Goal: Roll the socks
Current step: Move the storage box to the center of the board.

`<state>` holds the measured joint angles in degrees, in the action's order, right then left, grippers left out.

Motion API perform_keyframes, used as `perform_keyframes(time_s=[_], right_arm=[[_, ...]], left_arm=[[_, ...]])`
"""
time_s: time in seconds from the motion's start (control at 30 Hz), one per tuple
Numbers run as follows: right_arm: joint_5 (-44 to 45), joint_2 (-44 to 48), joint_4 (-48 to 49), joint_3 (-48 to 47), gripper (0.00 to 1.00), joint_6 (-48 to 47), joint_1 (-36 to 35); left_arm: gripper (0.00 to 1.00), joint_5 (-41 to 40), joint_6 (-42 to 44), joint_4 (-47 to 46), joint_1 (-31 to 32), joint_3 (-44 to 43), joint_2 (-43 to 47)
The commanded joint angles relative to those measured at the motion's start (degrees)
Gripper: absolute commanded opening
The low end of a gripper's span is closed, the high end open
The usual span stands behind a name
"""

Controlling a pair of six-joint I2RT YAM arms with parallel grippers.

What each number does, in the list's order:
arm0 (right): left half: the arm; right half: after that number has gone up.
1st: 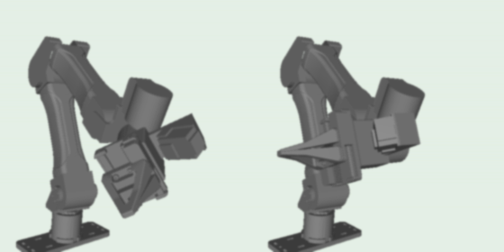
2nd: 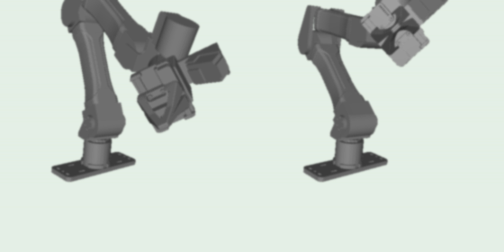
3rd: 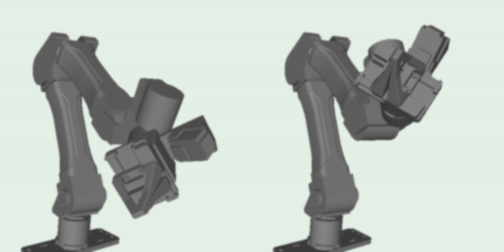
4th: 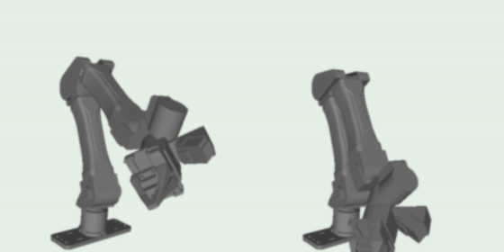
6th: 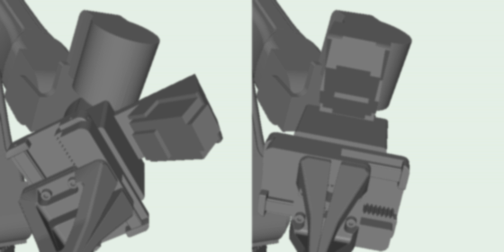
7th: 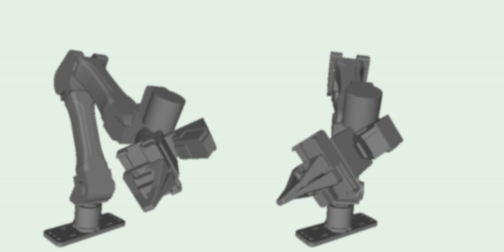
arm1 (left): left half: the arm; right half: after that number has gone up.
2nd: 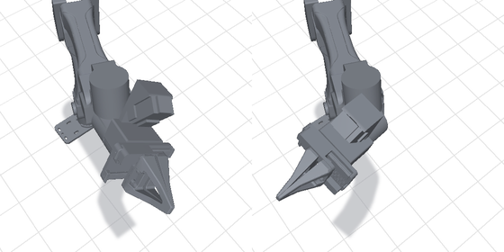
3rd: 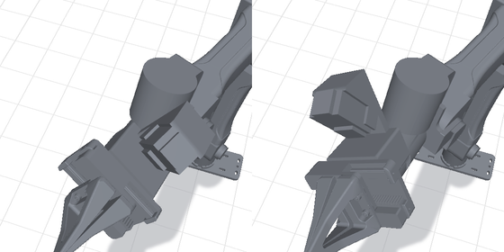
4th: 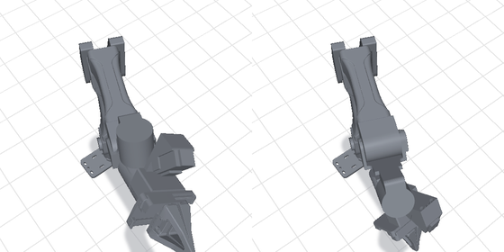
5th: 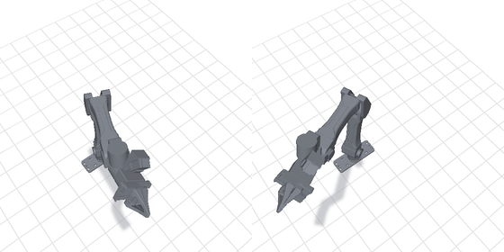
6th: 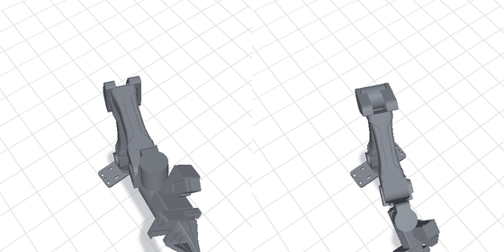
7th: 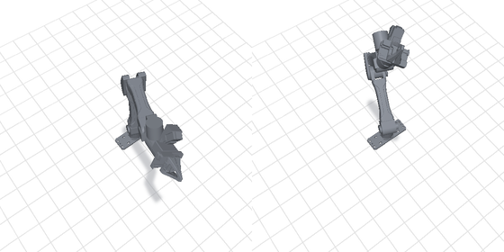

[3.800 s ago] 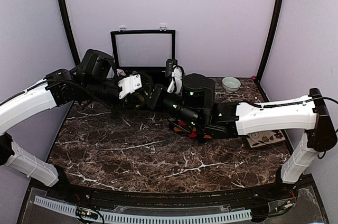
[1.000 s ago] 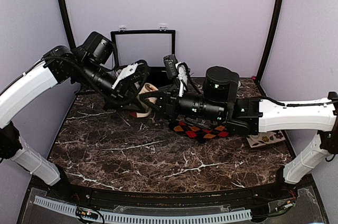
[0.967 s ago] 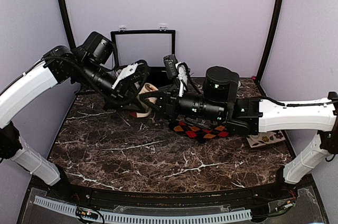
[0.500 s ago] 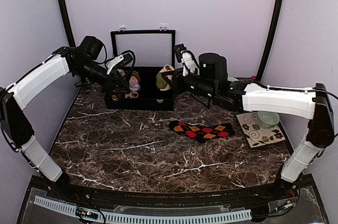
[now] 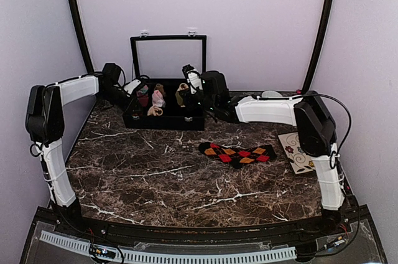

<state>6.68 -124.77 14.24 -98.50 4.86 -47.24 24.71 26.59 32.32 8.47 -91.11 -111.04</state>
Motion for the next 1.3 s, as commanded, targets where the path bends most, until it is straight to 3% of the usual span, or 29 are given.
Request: perform_keyframes(time_s=[0.0, 0.23, 0.53, 0.77, 0.87, 1.0, 1.27], right_arm=[[-2.2, -5.3, 4.2, -7.1, 0.0, -1.4, 2.1], [-6.6, -11.9, 6.1, -13.5, 0.0, 0.3, 4.7], [-9.5, -13.2, 8.1, -14.5, 0.0, 1.8, 6.4], [-10.5, -12.9, 7.9, -13.4, 0.0, 2.6, 7.2], [-10.7, -12.3, 8.1, -12.7, 0.0, 2.8, 7.4], [-10.5, -11.9, 7.8, -12.4, 0.0, 3.0, 7.5], [-10.2, -10.6, 6.8, -11.0, 0.0, 3.0, 7.9]], left_arm=[[0.28, 1.7, 5.2, -3.6, 0.7, -2.6, -2.6], [0.28, 3.0, 15.7, -1.1, 0.9, -6.3, -6.4], [0.28, 7.2, 26.2, 13.7, 1.2, -11.8, -12.1], [0.31, 4.6, 29.2, 15.5, 1.5, -12.0, -13.4], [0.24, 2.3, 29.9, 14.3, 2.1, -11.5, -13.6], [0.0, -0.8, 31.8, 14.0, 3.8, -9.1, -13.6], [0.0, -0.8, 34.4, 16.4, 5.8, -3.2, -11.6]])
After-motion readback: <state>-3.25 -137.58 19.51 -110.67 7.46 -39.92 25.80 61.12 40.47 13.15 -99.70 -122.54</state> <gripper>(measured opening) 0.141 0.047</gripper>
